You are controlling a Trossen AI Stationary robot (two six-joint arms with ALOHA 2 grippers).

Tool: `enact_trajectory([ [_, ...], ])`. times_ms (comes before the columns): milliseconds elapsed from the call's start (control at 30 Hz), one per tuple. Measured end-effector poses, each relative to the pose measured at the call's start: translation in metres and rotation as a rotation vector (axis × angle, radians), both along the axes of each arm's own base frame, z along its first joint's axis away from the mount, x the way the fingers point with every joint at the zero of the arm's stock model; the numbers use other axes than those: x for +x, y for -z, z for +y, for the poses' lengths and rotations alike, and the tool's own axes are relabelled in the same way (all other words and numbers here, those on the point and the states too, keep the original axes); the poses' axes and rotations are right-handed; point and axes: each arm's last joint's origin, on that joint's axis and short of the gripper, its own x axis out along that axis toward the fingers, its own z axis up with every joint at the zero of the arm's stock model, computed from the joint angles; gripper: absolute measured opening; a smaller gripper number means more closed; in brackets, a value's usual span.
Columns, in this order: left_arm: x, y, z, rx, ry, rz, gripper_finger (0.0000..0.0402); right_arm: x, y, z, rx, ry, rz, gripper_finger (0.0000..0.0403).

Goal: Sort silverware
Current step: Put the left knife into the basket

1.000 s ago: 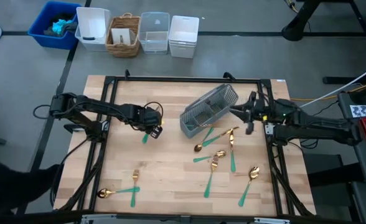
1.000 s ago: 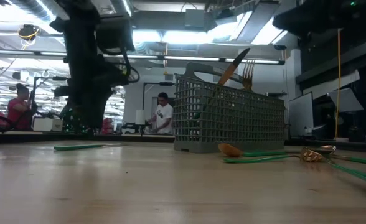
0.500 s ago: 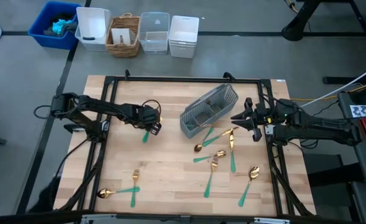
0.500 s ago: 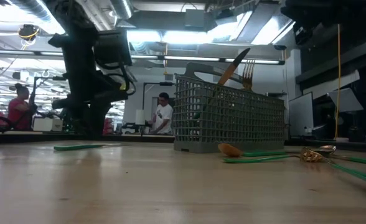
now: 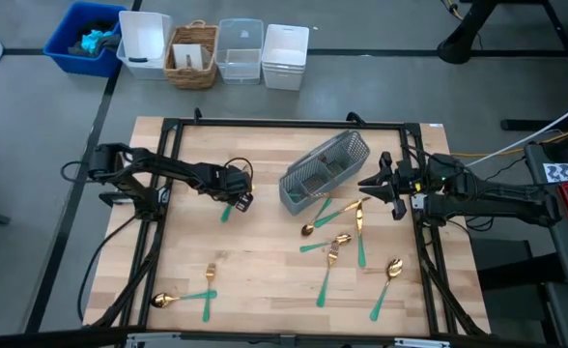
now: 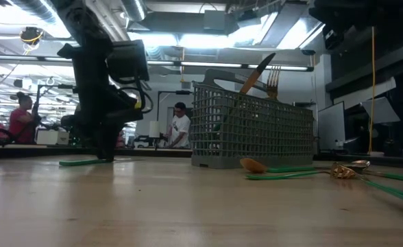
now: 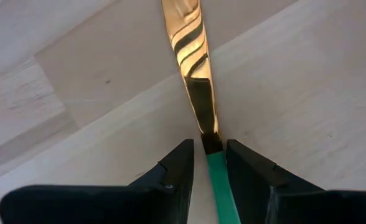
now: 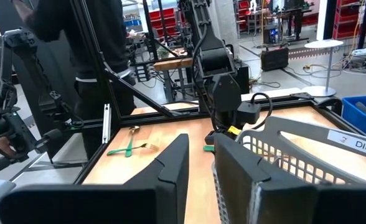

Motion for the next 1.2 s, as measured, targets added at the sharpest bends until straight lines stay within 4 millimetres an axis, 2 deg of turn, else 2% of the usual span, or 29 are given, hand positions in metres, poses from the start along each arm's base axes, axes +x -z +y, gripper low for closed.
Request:
enact_trajectory([
  [300,-0.001,0.002,0.0,-0.005,-0.002,0.012,0.0015,0.0,0.0,0.0,0.0,0.0,0.0,0.0081],
  [667,-0.001,-0.004,-0.001,-0.029,-0.022,-0.034,0.003,0.0,0.002,0.0,0.002,0.0,0.025,0.0081],
  [933,-0.004,-0.019,-0.002,-0.036,-0.017,-0.107,0.0022,0.0,0.004,0.0,0.003,0.0,0.041,0.0081],
  [1200,-0.002,-0.023,-0.001,-0.025,-0.017,-0.147,0.0001,0.0,0.005,0.0,0.004,0.001,0.048,0.0081],
])
